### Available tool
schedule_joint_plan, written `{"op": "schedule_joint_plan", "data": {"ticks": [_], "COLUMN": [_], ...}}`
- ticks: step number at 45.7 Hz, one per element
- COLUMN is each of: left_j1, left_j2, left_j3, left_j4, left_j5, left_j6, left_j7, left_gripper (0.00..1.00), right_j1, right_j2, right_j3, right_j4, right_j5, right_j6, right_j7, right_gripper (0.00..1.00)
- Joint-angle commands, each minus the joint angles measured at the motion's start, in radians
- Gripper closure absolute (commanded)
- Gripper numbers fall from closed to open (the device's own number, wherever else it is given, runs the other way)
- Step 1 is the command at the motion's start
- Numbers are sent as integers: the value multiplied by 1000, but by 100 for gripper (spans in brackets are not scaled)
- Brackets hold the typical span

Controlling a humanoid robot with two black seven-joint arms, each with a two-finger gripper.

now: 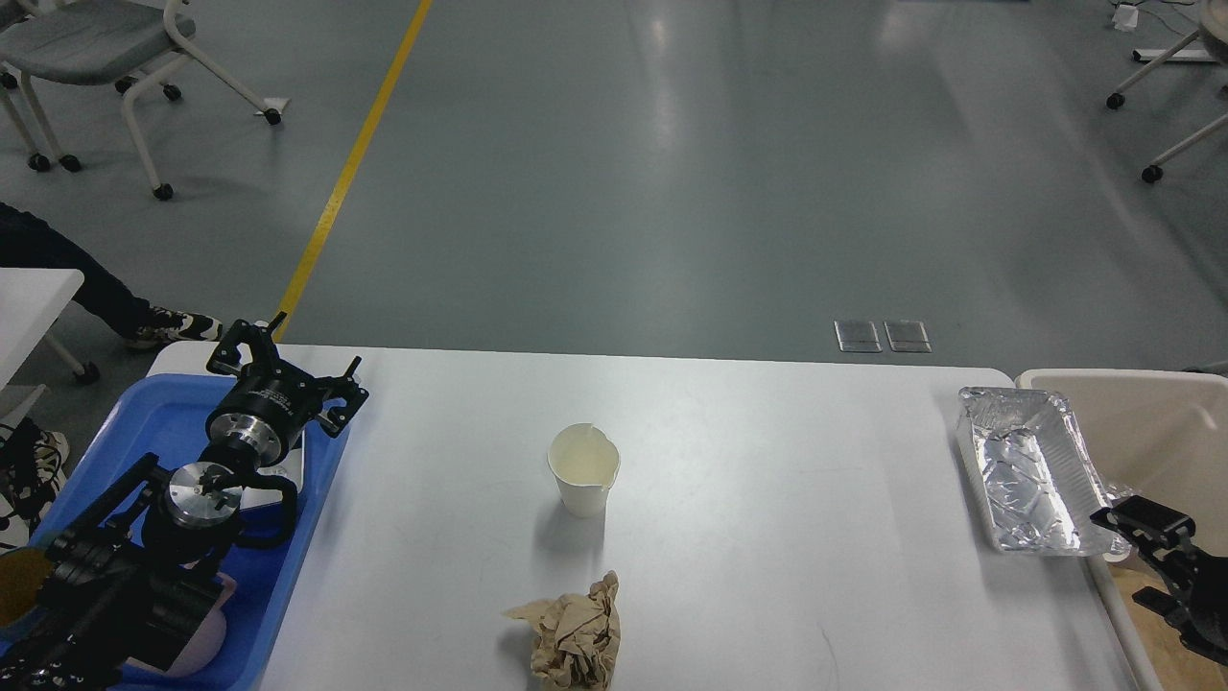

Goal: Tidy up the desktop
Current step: 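Lower the right gripper to the edge of the foil tray in the box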

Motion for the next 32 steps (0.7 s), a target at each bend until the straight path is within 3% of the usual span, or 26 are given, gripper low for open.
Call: {"op": "schedule_joint_plan", "data": {"ticks": [1, 32], "left_j1": [1, 4], "left_j2": [-1, 0], "left_j3": [0, 2], "left_j4": [-1, 1], "left_j5": [1, 1], "left_j6": [11, 19], "left_j7": [-1, -1], "left_gripper": [3, 3], "right_j1": [10, 162], "right_j2": [52, 182], "right_j3": [3, -76], "right_j4": [-60, -236], "right_j5": [48, 92], "right_j6": [2, 16], "right_j7": [-2, -6], "right_gripper": [0, 0]}}
